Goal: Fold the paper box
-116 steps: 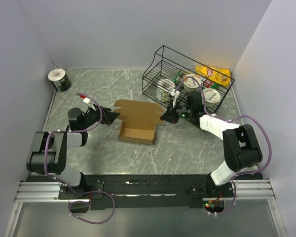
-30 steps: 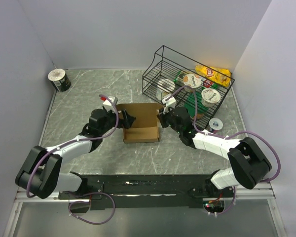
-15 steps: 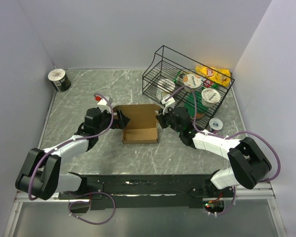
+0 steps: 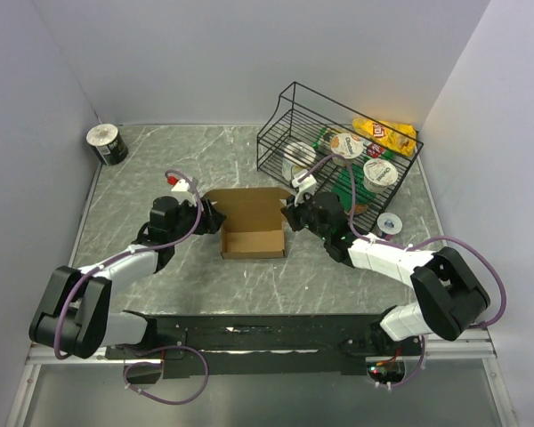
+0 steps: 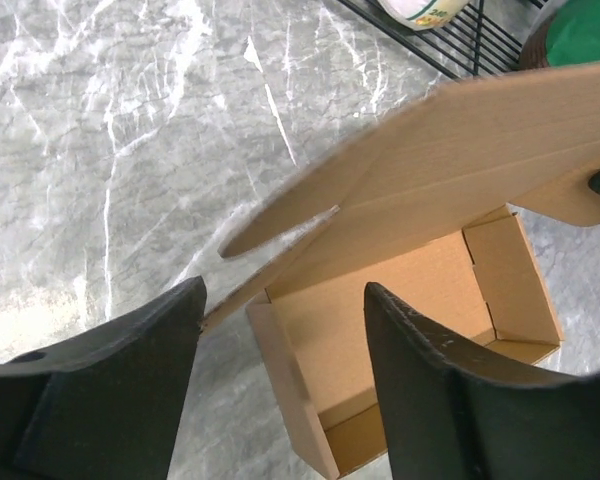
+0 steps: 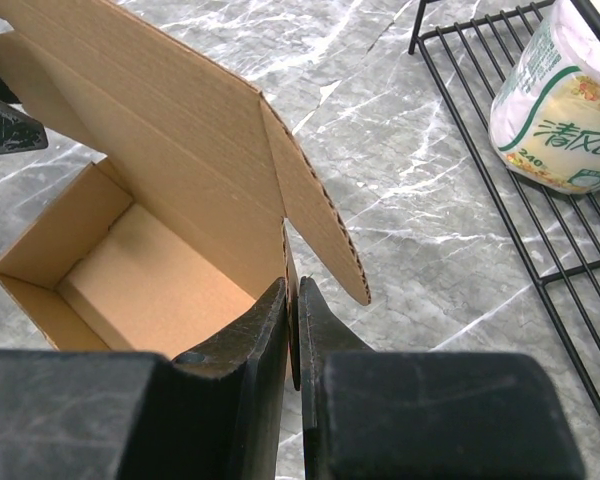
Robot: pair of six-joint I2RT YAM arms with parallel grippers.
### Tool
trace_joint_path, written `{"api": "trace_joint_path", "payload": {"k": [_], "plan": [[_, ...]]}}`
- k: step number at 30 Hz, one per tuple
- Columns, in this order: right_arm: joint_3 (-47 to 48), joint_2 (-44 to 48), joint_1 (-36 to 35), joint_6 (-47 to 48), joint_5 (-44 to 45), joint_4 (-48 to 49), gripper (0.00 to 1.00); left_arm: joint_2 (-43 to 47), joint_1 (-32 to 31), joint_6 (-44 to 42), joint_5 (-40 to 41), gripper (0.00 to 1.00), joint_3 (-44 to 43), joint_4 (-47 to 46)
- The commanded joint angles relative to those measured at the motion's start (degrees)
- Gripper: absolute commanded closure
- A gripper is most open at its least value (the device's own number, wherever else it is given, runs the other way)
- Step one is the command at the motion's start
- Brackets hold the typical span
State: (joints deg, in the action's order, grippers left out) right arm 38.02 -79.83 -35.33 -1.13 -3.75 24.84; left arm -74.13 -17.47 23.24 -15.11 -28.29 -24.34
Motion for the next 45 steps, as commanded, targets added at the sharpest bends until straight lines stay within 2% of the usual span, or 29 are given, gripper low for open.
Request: {"api": "trace_joint_path", "payload": {"k": [1, 3, 5, 9, 10, 15, 20, 24, 34, 45], "plan": [[0.9, 0.6, 0.4, 0.6, 0.1, 1.7, 0.85, 1.6, 0.1, -1.0, 1.8, 0.35, 0.3, 0.8], [1.3, 0.4, 0.4, 0.6, 0.2, 1.7, 0.85, 2.6, 0.1, -1.4, 2.3, 0.39, 0.3, 1.1], [1.2, 0.2, 0.3, 0.6, 0.6, 2.0, 0.85, 3.1, -0.1, -1.4, 2.5, 0.47, 0.3, 1.7], [2.2, -0.4, 0.4, 2.4, 1.2, 0.7, 0.85, 3.7, 0.0, -1.8, 3.2, 0.55, 0.1, 3.4], [2.3, -0.4, 0.5, 2.3, 1.1, 0.6, 0.85, 3.9, 0.0, -1.9, 3.2, 0.61, 0.3, 3.5], [1.4, -0.1, 0.3, 1.4, 0.6, 2.0, 0.85, 3.9, -0.5, -1.5, 0.6, 0.78, 0.5, 3.1], [0.9, 0.6, 0.3, -1.2, 2.7, 1.9, 0.86, 3.2, -4.6, 0.5, 2.4, 0.89, -0.4, 1.6], [0.9, 0.6, -1.2, -4.5, 7.3, 1.0, 0.86, 1.7, -8.3, 2.6, 8.8, 0.94, -1.3, 1.9], [-2.7, 1.8, -7.7, -6.3, 21.3, 4.7, 0.89, 1.6, -13.7, 10.8, 18.6, 0.94, 0.6, -1.1], [-4.6, 2.2, -12.7, -3.6, 33.6, 13.5, 0.90, 4.3, -16.9, 9.1, 24.9, 0.91, -1.5, -4.2]]}}
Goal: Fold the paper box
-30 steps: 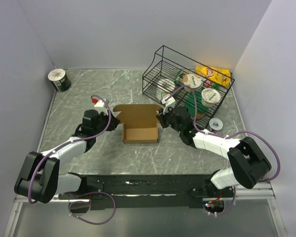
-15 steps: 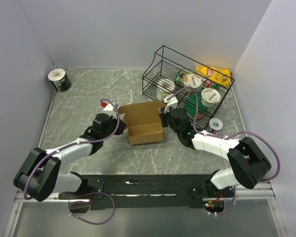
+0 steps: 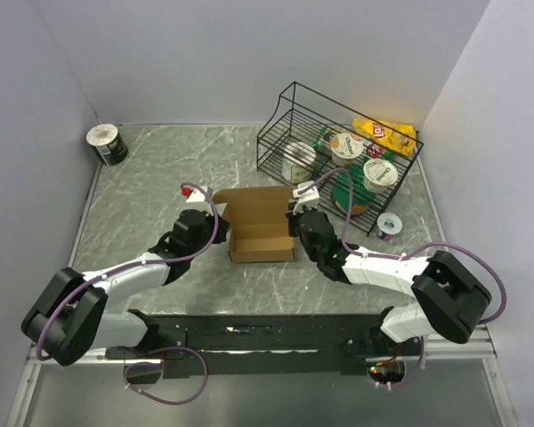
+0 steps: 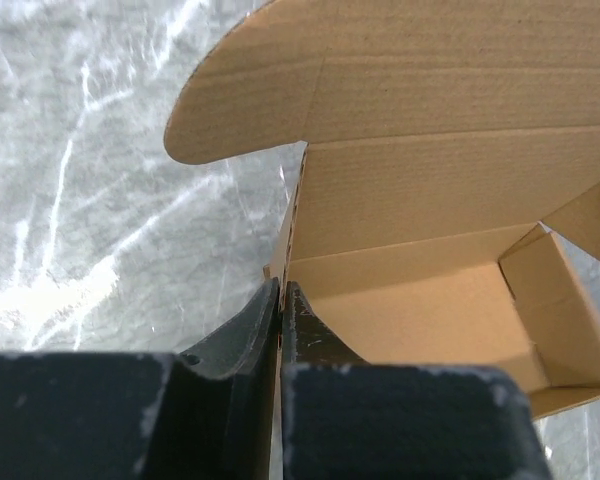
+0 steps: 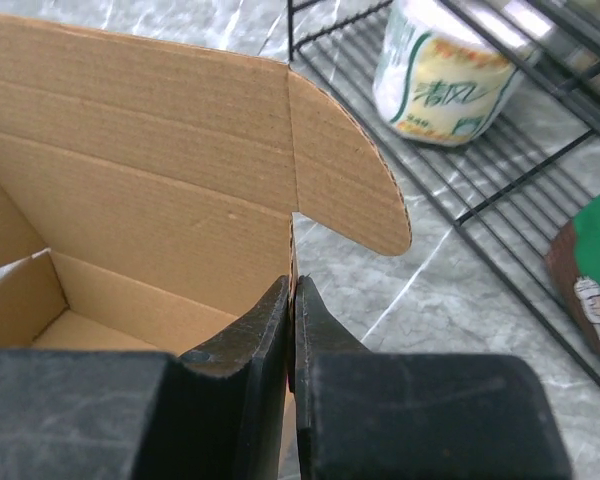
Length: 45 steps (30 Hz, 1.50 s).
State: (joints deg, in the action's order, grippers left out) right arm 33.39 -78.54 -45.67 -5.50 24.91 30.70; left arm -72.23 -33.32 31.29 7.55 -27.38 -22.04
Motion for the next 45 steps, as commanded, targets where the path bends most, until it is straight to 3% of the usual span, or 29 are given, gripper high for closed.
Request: {"api": "trace_joint_path", "payload": {"k": [1, 16, 30, 45], "plan": [[0.0, 0.3, -2.7, 1.4, 6.3, 9.0, 0.90, 2.7, -1.1, 0.5, 2.4, 0.91, -2.6, -6.8], [0.0, -6.3, -4.3, 0.1, 12.3, 16.9, 0.92, -5.1, -4.6, 2.4, 7.4, 0.91, 1.3, -17.1], [0.6, -8.6, -7.0, -4.2, 16.5, 13.8, 0.92, -10.8, -11.8, 2.3, 14.7, 0.92, -0.2, -16.8], [-0.2, -5.7, -8.1, -11.4, 17.4, 5.3, 0.91, -7.0, -15.0, 0.4, 21.3, 0.92, 8.3, -19.8]]}}
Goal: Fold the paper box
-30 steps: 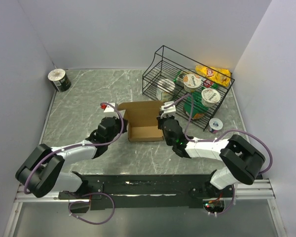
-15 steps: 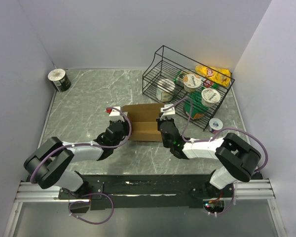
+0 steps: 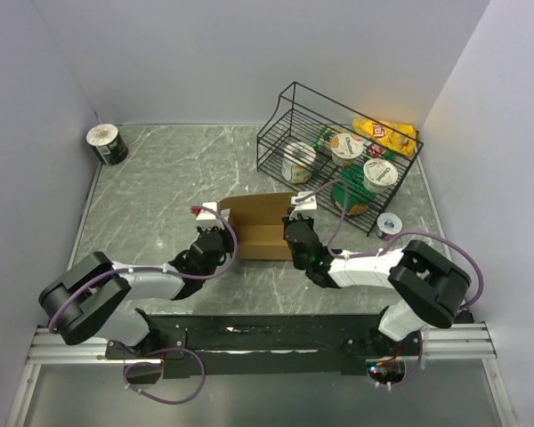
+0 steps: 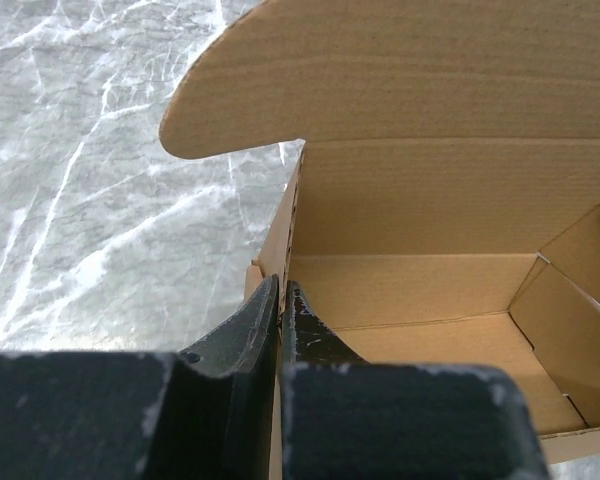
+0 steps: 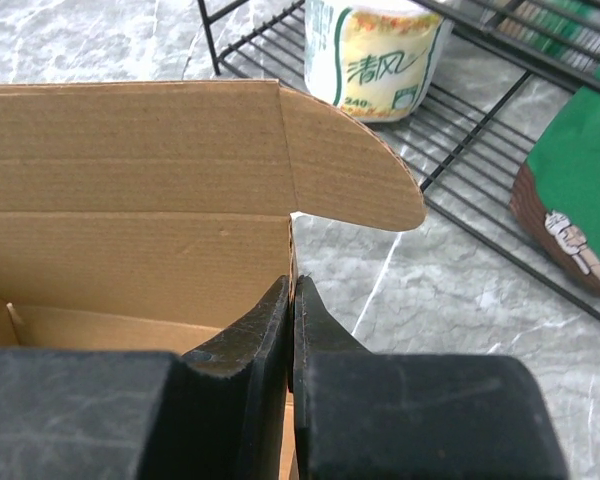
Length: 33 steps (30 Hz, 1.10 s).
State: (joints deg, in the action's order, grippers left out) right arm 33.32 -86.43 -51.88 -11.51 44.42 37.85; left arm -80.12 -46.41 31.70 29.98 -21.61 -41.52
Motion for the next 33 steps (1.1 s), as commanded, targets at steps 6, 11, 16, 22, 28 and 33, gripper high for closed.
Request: {"api": "trace_joint_path", "payload": {"k": [6, 11, 16, 22, 28, 33], "plan": [[-1.0, 5.6, -2.5, -10.8, -4.1, -10.1, 0.89, 1.5, -4.0, -1.2, 2.4, 0.93, 4.1, -2.4], [-0.3, 8.2, -3.4, -15.7, -4.5, -18.8, 0.85, 0.6, -6.2, -1.1, 7.6, 0.95, 3.7, -1.4], [-1.3, 10.3, -3.9, -21.4, -7.0, -22.6, 0.85, -0.6, -8.1, -0.2, 11.0, 0.95, 4.2, -2.0], [2.1, 8.1, -4.3, -25.7, -6.5, -27.9, 0.87, -2.4, -10.7, 0.0, 13.4, 0.95, 5.5, -5.1], [2.1, 7.0, -5.0, -29.1, -7.3, -30.1, 0.91, -4.5, -11.8, 1.6, 13.9, 0.96, 6.8, -7.3], [3.1, 7.0, -6.3, -31.9, -5.3, -34.8, 0.90, -4.9, -12.6, 2.7, 14.7, 0.96, 8.3, -8.4]]}}
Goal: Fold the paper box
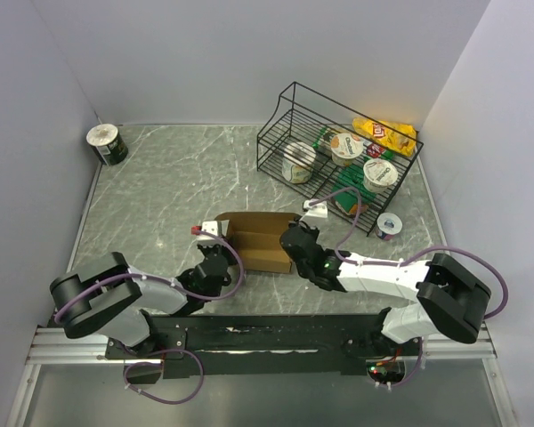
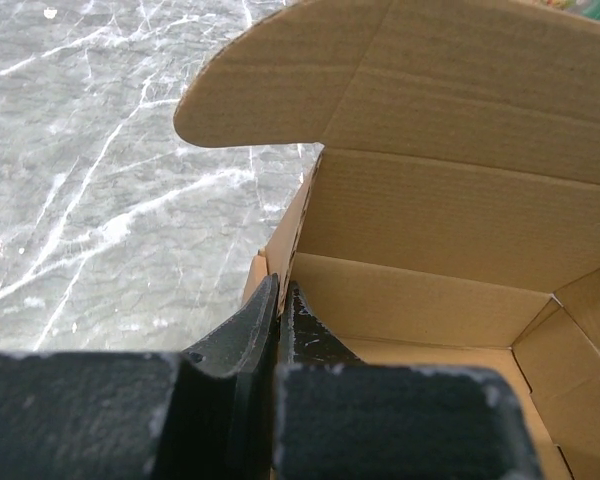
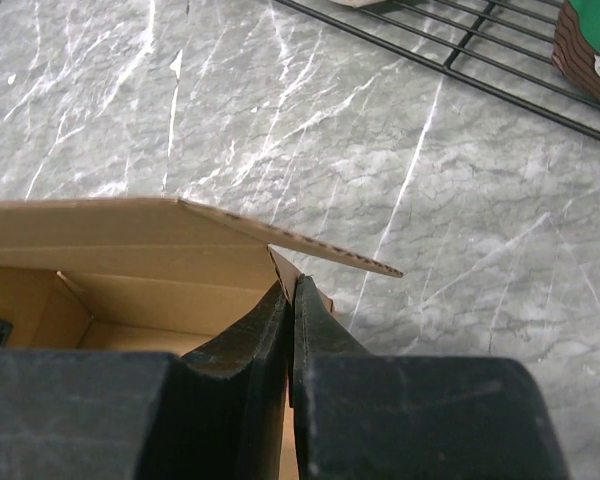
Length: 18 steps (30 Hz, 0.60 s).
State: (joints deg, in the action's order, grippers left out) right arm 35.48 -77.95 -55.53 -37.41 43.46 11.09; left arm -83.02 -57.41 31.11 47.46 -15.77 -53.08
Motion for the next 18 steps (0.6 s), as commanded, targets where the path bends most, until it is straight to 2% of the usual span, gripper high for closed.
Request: {"api": "trace_joint_path", "payload": {"k": [1, 10, 12, 16, 18], "plan": [[1.2, -1.8, -2.9, -6.4, -3.7, -8.9, 0.90, -1.5, -1.8, 3.6, -2.7, 0.96, 2.8, 3.0], [5.8, -4.1, -5.8, -12.9, 1.2, -22.5, 0.87, 0.3, -2.4, 5.2, -2.0, 0.96, 5.1, 2.3], [6.0, -4.2, -6.2, -13.0, 2.0, -22.8, 0.87, 0.4, -2.5, 5.4, -1.8, 0.96, 5.3, 2.3], [5.9, -3.1, -7.3, -12.7, 3.9, -24.3, 0.69, 1.4, -2.7, 6.0, -1.2, 0.95, 5.7, 3.2], [5.6, -1.2, -7.7, -12.2, 5.7, -25.5, 0.62, 1.9, -2.8, 6.2, -0.8, 0.95, 5.9, 3.9]]}}
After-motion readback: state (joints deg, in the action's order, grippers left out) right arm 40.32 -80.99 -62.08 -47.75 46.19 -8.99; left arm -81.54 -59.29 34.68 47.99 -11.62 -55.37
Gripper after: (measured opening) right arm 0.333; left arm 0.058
